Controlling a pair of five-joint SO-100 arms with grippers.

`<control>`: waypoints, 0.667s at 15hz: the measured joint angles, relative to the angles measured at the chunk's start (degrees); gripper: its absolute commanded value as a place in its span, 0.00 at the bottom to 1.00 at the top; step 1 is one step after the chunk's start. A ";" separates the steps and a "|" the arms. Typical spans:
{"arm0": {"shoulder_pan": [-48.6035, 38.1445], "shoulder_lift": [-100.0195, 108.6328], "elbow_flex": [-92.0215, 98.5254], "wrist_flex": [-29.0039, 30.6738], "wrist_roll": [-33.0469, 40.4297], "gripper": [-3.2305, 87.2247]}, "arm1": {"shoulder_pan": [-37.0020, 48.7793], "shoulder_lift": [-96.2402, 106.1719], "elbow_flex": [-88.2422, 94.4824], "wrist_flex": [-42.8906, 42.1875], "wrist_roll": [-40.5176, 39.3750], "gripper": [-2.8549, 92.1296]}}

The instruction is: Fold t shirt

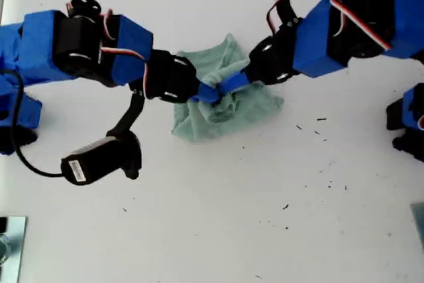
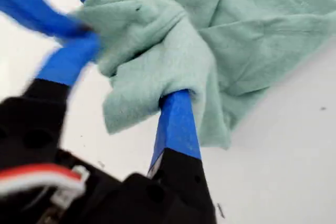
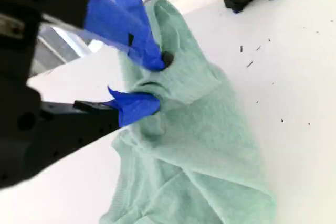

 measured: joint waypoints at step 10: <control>-11.95 98.09 94.75 -14.15 -8.26 0.19 | 27.25 83.50 72.51 3.69 16.52 0.32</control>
